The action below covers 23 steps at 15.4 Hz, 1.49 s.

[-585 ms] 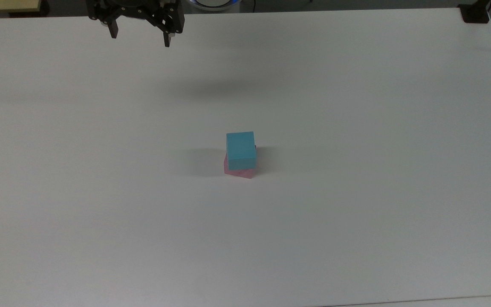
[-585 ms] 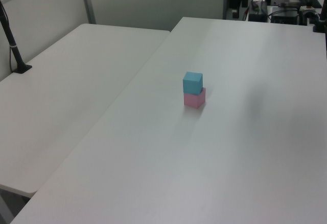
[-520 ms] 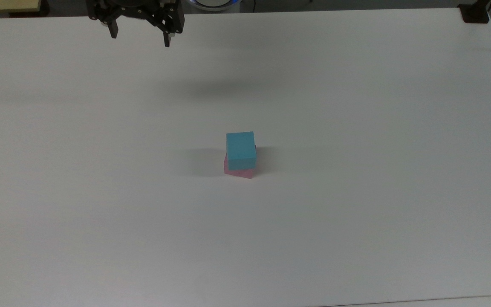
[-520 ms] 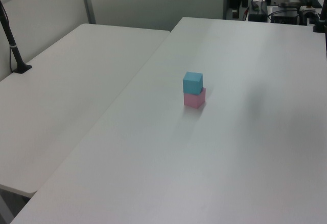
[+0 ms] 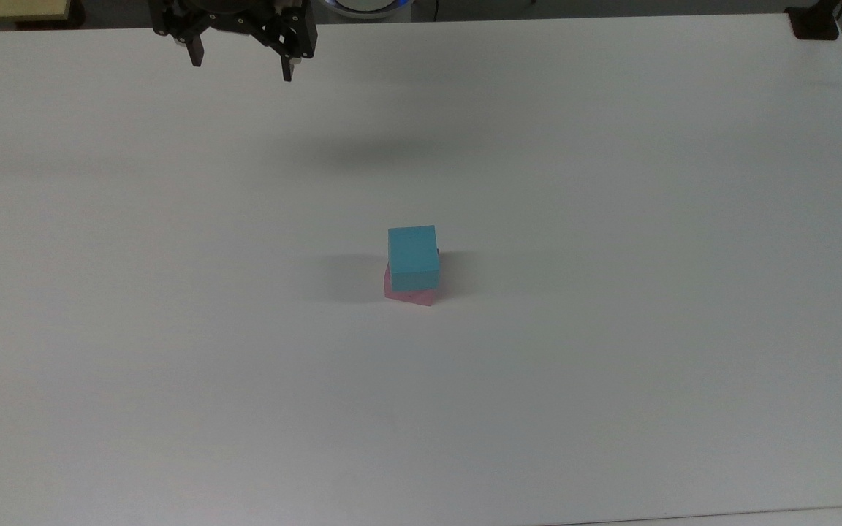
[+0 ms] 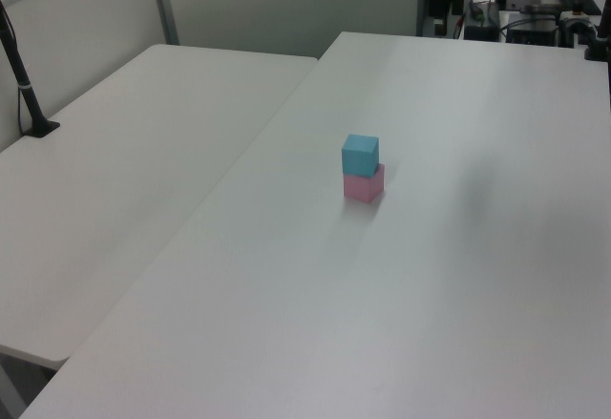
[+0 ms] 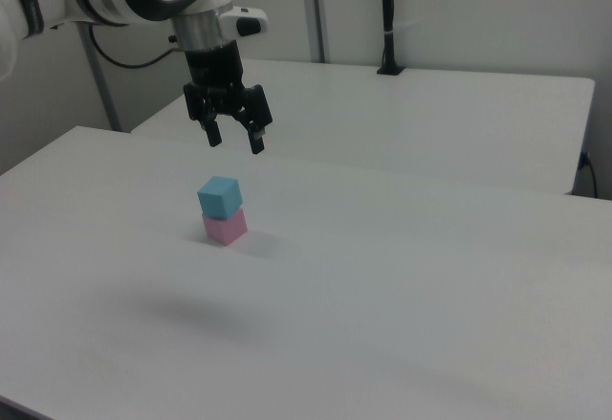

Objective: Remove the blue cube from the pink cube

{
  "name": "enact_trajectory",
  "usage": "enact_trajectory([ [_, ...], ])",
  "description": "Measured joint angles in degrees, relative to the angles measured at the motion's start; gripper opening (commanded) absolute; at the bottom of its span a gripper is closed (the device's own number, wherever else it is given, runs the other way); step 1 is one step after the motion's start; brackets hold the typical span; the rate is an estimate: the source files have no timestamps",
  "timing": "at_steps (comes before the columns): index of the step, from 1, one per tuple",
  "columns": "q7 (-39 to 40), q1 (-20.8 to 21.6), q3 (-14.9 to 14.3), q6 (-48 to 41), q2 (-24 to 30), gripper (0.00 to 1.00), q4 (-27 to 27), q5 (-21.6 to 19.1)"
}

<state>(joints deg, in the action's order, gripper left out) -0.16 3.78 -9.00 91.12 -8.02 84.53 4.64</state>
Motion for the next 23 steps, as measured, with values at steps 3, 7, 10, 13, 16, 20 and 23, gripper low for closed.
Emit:
enact_trajectory([
  [3, 0.0, 0.0, 0.0, 0.0, 0.0, 1.00, 0.0, 0.0],
  [7, 0.0, 0.0, 0.1, 0.0, -0.1, 1.00, 0.1, -0.5],
  [10, -1.0, 0.6, 0.7, 1.6, -1.1, 1.00, 0.1, -2.9],
  [13, -5.5, 3.5, 1.1, 5.1, -3.7, 1.00, 0.3, -3.6],
  [16, -10.3, 7.7, 1.4, 9.8, -7.5, 1.00, 0.4, -3.7],
  [20, -14.8, 12.0, 1.5, 17.0, -13.4, 1.00, 0.5, -3.7],
  [23, -14.9, 13.2, 1.5, 21.5, -17.7, 1.00, 0.5, -3.5],
])
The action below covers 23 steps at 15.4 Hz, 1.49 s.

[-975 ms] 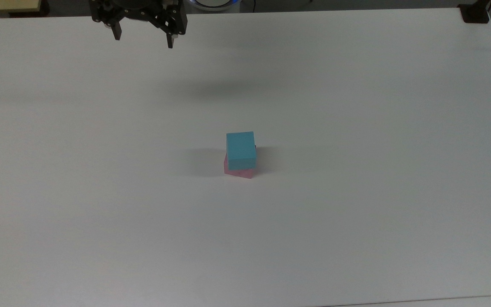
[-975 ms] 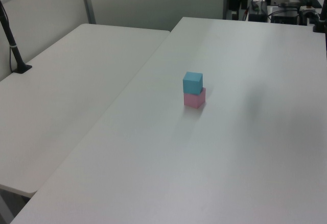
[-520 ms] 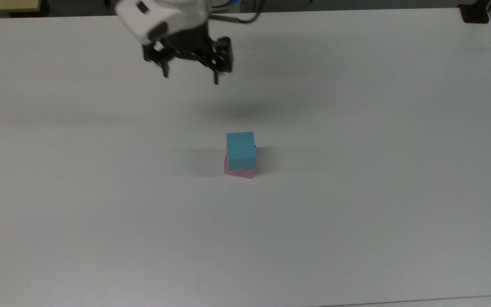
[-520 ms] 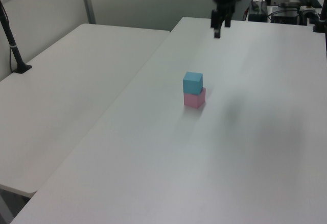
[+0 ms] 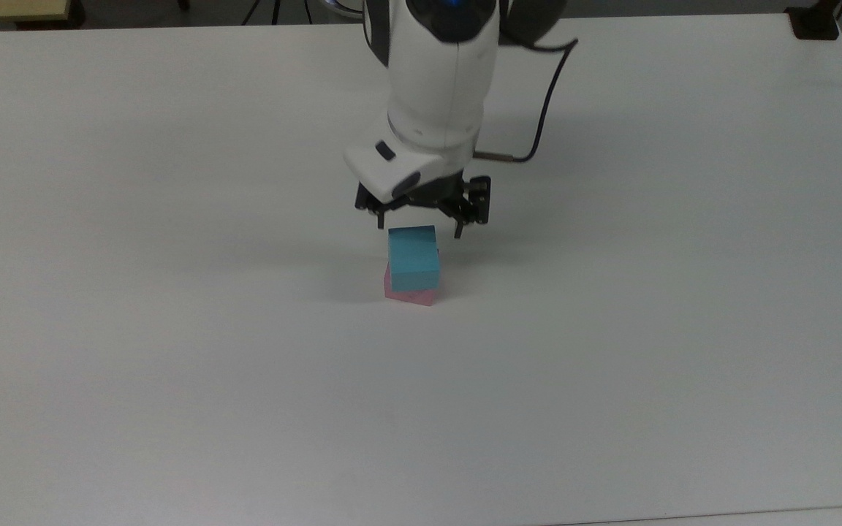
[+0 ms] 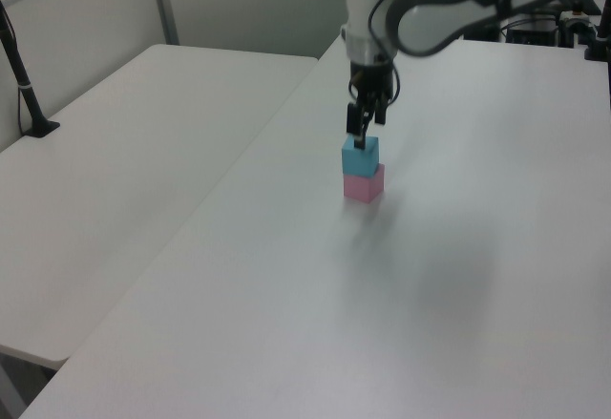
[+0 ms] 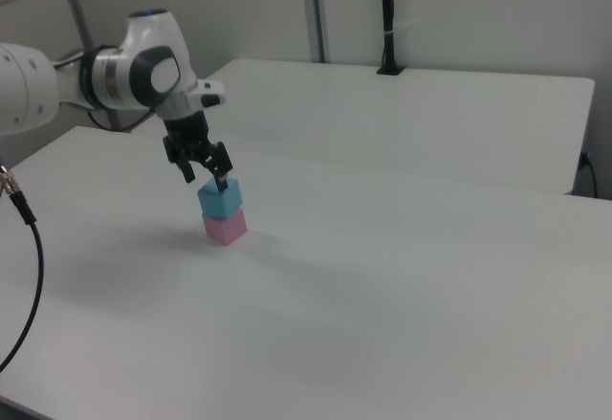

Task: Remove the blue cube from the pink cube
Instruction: 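Lower the open gripper onto the light-blue cube and close it, then lift the light-blue cube off the pink cube and set it beside it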

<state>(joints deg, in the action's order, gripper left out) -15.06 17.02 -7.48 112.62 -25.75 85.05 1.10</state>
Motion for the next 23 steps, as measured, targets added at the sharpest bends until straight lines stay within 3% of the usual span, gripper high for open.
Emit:
enact_trajectory([
  [4, 1.5, 0.0, -0.2, 2.0, -2.7, 1.00, -0.1, 1.7],
  [5, 2.3, -0.1, -0.2, 2.0, -2.7, 0.84, -0.2, 1.8],
  [6, 2.6, -0.1, -0.2, 2.0, -2.7, 0.61, -0.2, 1.8],
  [7, 2.8, -0.1, -0.2, 2.0, -2.8, 0.44, -0.2, 1.8],
  [9, 3.3, -0.1, -0.2, 2.0, -3.0, 0.25, -0.2, 1.8],
  [10, 3.5, -0.1, -0.2, 2.0, -3.0, 0.20, -0.2, 1.8],
  [14, 6.6, -1.4, -0.9, 2.0, -2.6, 0.21, -1.1, 1.7],
  [18, 16.4, -8.3, -1.4, 1.6, -1.5, 0.24, -1.3, 1.6],
  [23, 22.6, -15.0, -1.5, 2.6, -3.0, 0.28, -0.4, 1.6],
])
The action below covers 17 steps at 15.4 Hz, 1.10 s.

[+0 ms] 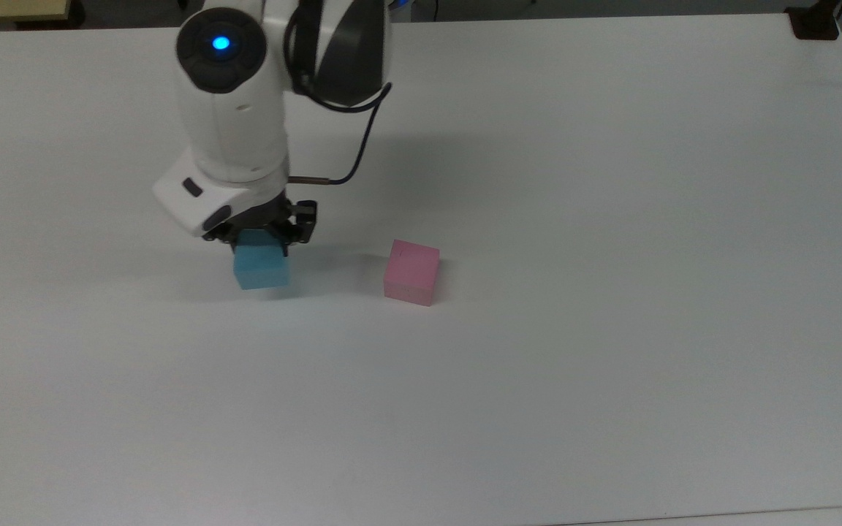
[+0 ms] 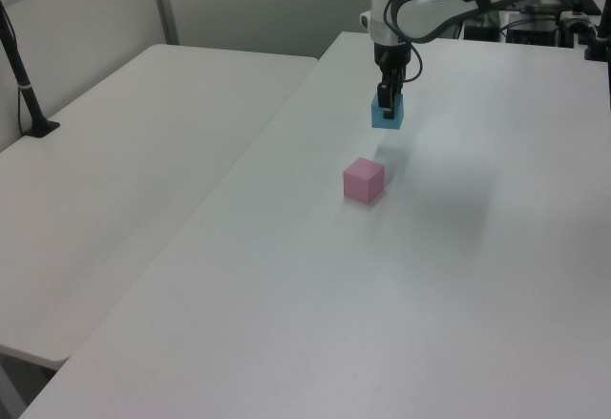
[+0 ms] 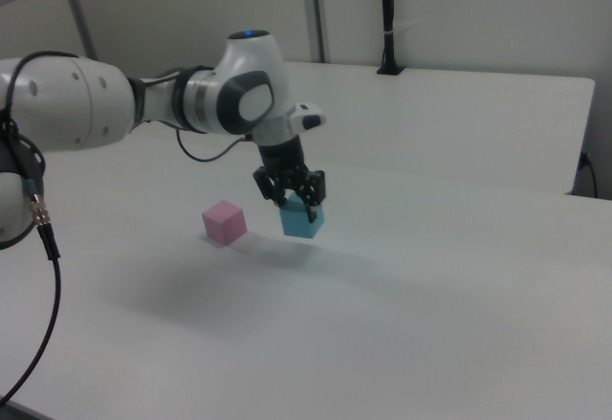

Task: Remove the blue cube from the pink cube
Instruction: 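Lift the light-blue cube off the pink cube and set it beside it, then open the gripper and raise it away from the light-blue cube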

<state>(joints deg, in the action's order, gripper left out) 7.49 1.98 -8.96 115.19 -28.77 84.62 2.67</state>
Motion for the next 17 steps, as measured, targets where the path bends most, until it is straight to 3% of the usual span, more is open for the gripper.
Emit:
enact_trajectory([
  [2, 0.4, -1.9, 0.0, 2.2, -1.1, 0.41, 0.0, 0.0],
  [4, 0.6, -3.1, 0.0, 4.0, -2.1, 0.65, 0.1, 0.0],
  [6, 0.7, -3.7, 0.0, 5.2, -3.2, 1.00, 0.1, 0.0],
  [12, 0.7, -3.9, 0.0, 5.4, -3.4, 1.00, -0.6, 0.0],
  [17, 0.7, -3.8, 0.1, 1.8, 3.3, 1.00, -1.4, 0.0],
])
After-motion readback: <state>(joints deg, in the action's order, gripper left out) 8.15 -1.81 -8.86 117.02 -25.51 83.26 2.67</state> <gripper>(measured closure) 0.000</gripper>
